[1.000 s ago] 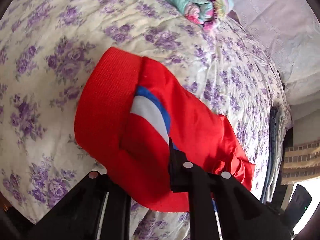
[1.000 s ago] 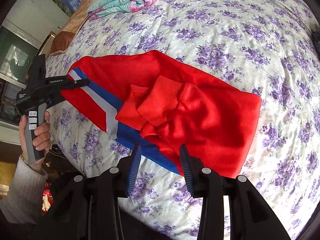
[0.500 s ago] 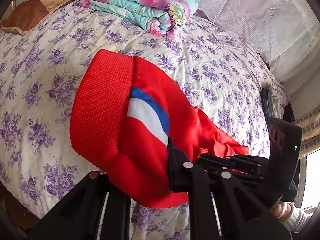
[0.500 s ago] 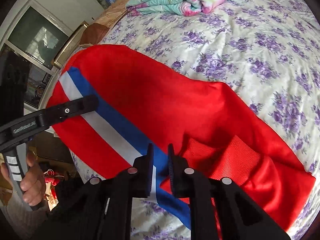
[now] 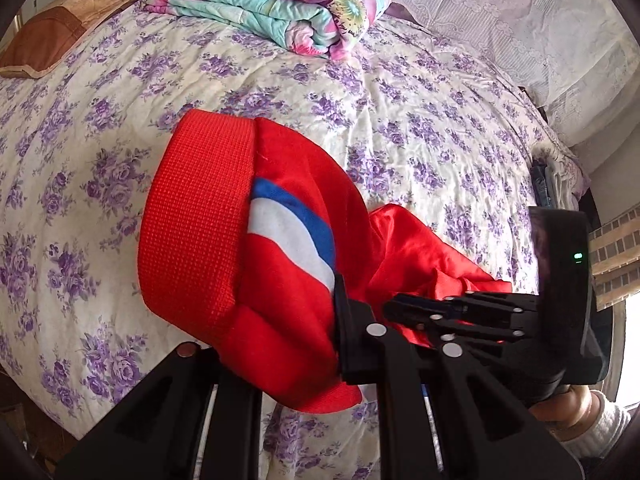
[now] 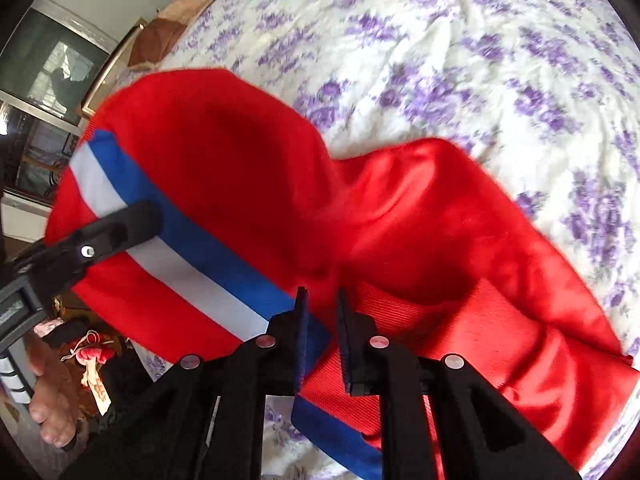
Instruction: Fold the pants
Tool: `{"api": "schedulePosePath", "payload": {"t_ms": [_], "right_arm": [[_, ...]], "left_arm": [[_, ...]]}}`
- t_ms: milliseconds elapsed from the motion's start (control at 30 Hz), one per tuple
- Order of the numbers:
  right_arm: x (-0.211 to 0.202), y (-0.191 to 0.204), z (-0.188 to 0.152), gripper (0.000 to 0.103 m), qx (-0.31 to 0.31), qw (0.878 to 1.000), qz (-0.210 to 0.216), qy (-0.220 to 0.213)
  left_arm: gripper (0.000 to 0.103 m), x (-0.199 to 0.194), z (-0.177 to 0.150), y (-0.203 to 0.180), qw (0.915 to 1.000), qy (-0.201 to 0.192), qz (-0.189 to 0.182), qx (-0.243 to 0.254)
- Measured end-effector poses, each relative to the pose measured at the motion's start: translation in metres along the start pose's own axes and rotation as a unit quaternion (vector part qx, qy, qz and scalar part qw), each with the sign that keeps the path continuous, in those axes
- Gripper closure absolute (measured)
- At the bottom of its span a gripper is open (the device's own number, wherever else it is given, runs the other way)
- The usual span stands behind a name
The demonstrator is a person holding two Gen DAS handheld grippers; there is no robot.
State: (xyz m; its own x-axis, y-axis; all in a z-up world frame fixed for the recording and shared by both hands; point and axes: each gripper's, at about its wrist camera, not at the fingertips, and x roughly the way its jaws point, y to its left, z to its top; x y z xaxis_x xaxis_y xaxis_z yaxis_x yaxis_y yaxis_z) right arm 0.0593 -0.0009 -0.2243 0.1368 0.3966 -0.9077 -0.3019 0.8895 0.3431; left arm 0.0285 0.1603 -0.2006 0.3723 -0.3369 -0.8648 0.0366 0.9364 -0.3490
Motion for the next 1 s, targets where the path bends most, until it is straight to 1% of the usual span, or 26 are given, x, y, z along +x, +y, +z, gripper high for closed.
{"api": "schedulePosePath", "payload": {"t_ms": [100,167,233,300,367,433,500,567,600,633,667,700,733,767,833,867,900,933,1000], "right_arm": [[-0.047,-0.028,-0.017,0.087,0.029,0.999,-0.016,-0.039],[-0.074,-0.054,-0.036,0.087,0.067,0.996,-0.025,-0.053],[-0.097,-0.086,-0.057,0.087,0.118,0.99,-0.039,-0.062],[-0.12,-0.118,-0.081,0.087,0.175,0.98,-0.053,-0.075],[-0.14,-0.148,-0.109,0.087,0.227,0.968,-0.057,-0.093],[-0.154,-0.173,-0.137,0.087,0.265,0.956,-0.067,-0.11],[-0.166,-0.185,-0.162,0.087,0.287,0.946,-0.083,-0.123],[-0.167,-0.193,-0.177,0.087,0.307,0.939,-0.086,-0.127],[-0.165,-0.197,-0.182,0.087,0.316,0.937,-0.082,-0.127],[-0.162,-0.197,-0.187,0.087,0.323,0.935,-0.079,-0.126],[-0.159,-0.197,-0.191,0.087,0.325,0.934,-0.078,-0.126],[-0.158,-0.196,-0.193,0.087,0.324,0.934,-0.078,-0.125],[-0.155,-0.194,-0.195,0.087,0.322,0.935,-0.081,-0.123],[-0.155,-0.191,-0.197,0.087,0.319,0.936,-0.086,-0.123],[-0.156,-0.187,-0.199,0.087,0.311,0.938,-0.091,-0.125],[-0.158,-0.186,-0.198,0.087,0.308,0.939,-0.09,-0.126],[-0.159,-0.185,-0.197,0.087,0.306,0.939,-0.088,-0.128],[-0.16,-0.184,-0.194,0.087,0.303,0.941,-0.083,-0.13],[-0.164,-0.175,-0.183,0.087,0.288,0.946,-0.067,-0.135]], "left_arm": [[0.091,-0.002,0.001,-0.014,0.9997,-0.002,0.002,0.025],[0.091,-0.004,0.001,-0.026,0.9991,-0.002,-0.008,0.041],[0.091,-0.005,0.0,-0.043,0.9977,-0.001,-0.023,0.064],[0.091,-0.005,-0.002,-0.065,0.9949,0.003,-0.04,0.093],[0.091,-0.004,-0.006,-0.094,0.9892,0.011,-0.063,0.132],[0.091,0.005,-0.014,-0.129,0.9805,0.026,-0.078,0.178],[0.091,0.025,-0.027,-0.166,0.9703,0.049,-0.07,0.226],[0.088,0.057,-0.04,-0.194,0.9604,0.087,-0.058,0.258],[0.081,0.079,-0.047,-0.205,0.9551,0.117,-0.058,0.266],[0.063,0.101,-0.053,-0.212,0.9503,0.151,-0.062,0.265],[0.053,0.118,-0.061,-0.217,0.9454,0.176,-0.073,0.265],[0.037,0.13,-0.067,-0.222,0.9414,0.19,-0.077,0.268],[0.031,0.133,-0.073,-0.227,0.9387,0.194,-0.077,0.274],[0.031,0.129,-0.077,-0.233,0.9353,0.195,-0.084,0.283],[0.03,0.106,-0.08,-0.239,0.9279,0.192,-0.129,0.293],[0.03,0.094,-0.079,-0.238,0.9272,0.186,-0.143,0.292],[0.03,0.081,-0.076,-0.234,0.9286,0.176,-0.155,0.288],[0.03,0.069,-0.07,-0.229,0.9329,0.163,-0.159,0.279],[0.03,0.054,-0.057,-0.213,0.9451,0.139,-0.156,0.251]]}}
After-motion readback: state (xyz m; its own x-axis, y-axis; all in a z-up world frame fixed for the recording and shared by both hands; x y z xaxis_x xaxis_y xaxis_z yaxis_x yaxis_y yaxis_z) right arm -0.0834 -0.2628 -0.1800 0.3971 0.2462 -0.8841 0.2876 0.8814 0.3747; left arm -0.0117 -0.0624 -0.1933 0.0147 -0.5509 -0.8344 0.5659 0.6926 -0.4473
